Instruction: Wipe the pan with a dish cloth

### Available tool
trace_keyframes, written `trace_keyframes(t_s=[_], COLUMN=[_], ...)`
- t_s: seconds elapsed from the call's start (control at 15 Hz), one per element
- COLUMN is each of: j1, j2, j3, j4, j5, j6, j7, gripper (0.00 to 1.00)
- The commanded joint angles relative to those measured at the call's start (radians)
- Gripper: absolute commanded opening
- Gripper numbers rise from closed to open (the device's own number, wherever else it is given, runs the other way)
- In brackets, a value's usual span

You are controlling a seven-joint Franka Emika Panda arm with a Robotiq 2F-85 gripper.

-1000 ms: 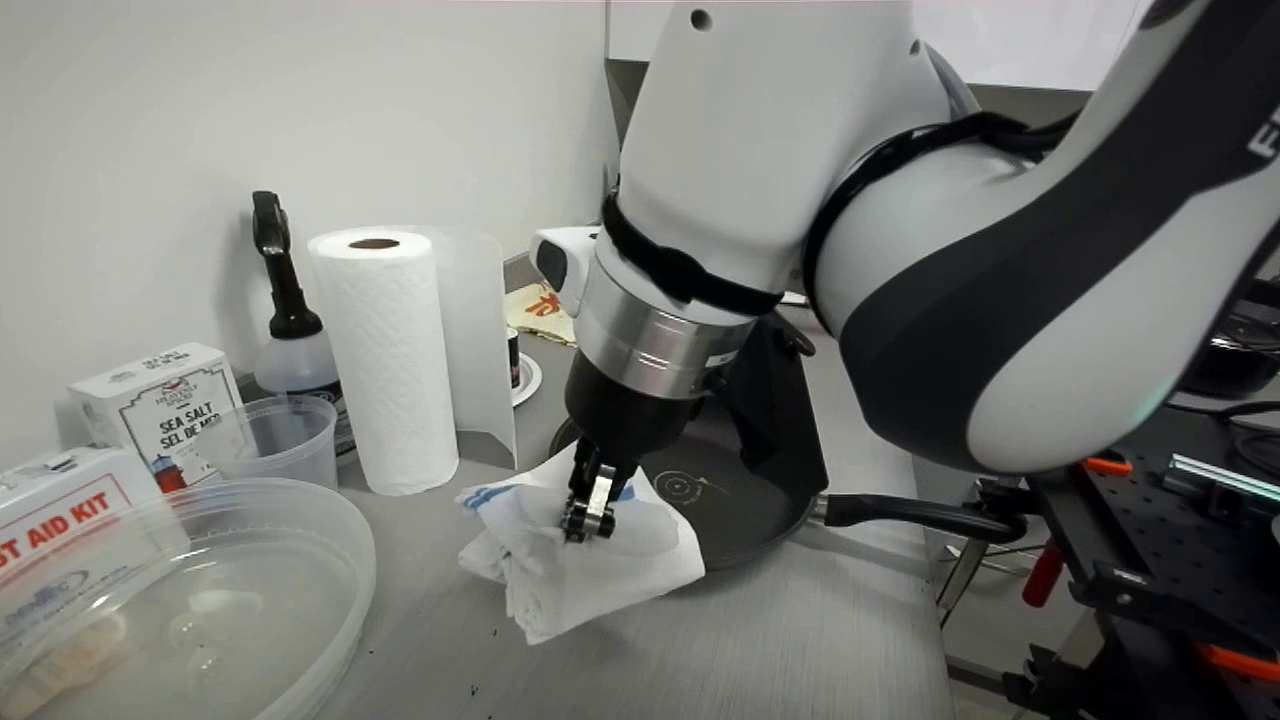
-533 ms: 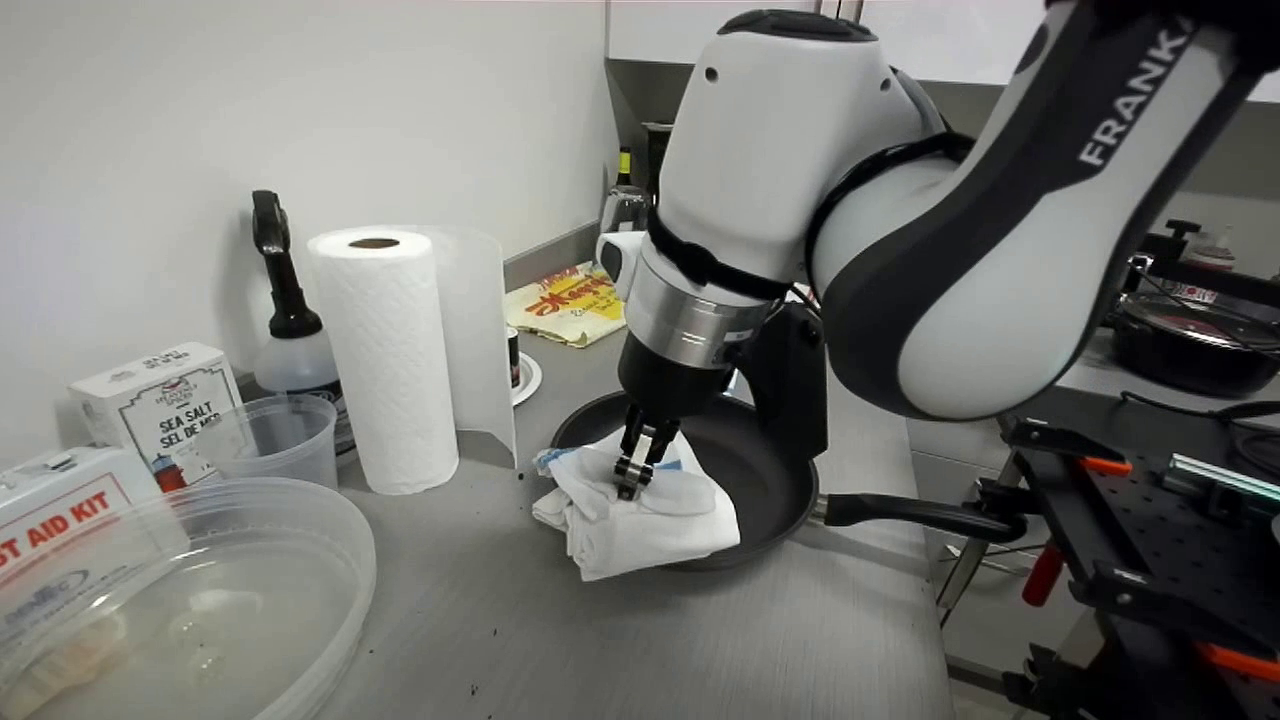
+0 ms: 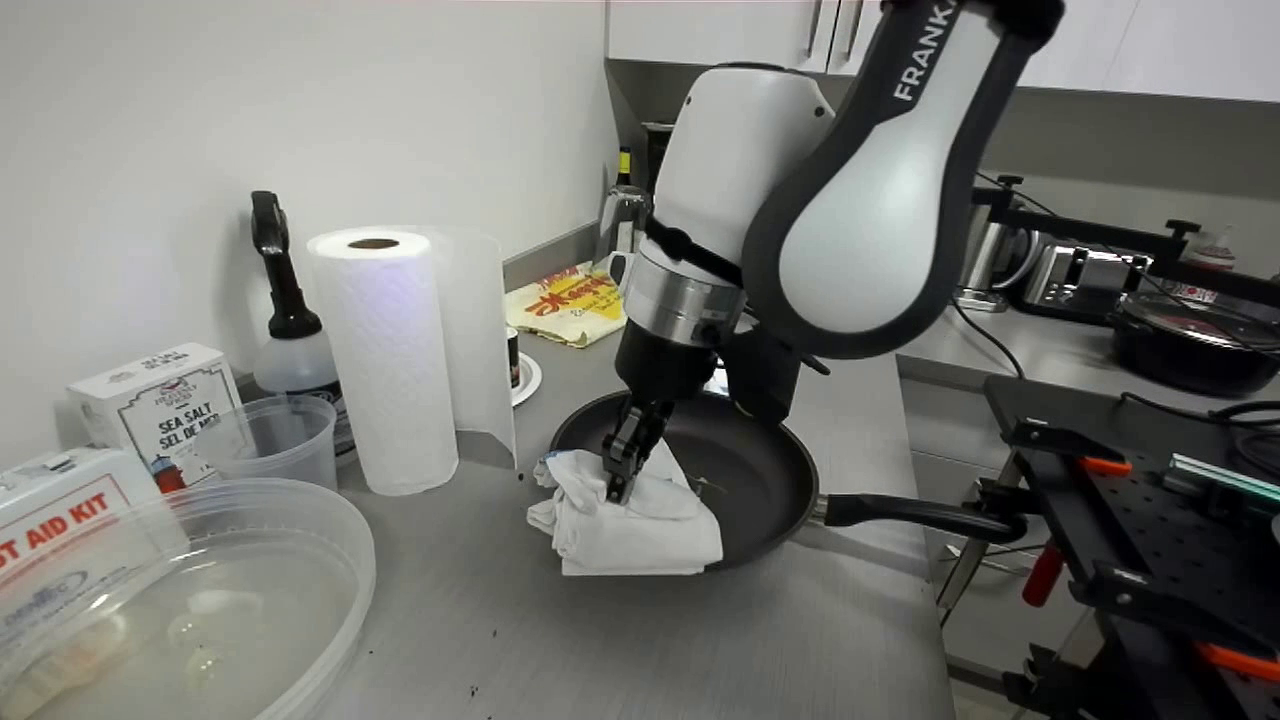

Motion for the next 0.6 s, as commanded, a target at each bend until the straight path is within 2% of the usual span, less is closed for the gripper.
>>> trace_keyframes(t_s=[0.0, 0.33, 0.53], j1=[-0.161, -0.314, -0.370], j2=[0.050, 0.100, 0.130], j3=[0.100, 0.190, 0.233], j4=[0.050, 0.065, 0.071], j5=[0.009, 0.001, 0.010], j6=[-0.013, -0.049, -0.081], j7=[-0.062, -0.130, -0.164], gripper=[0.04, 0.04, 0.04])
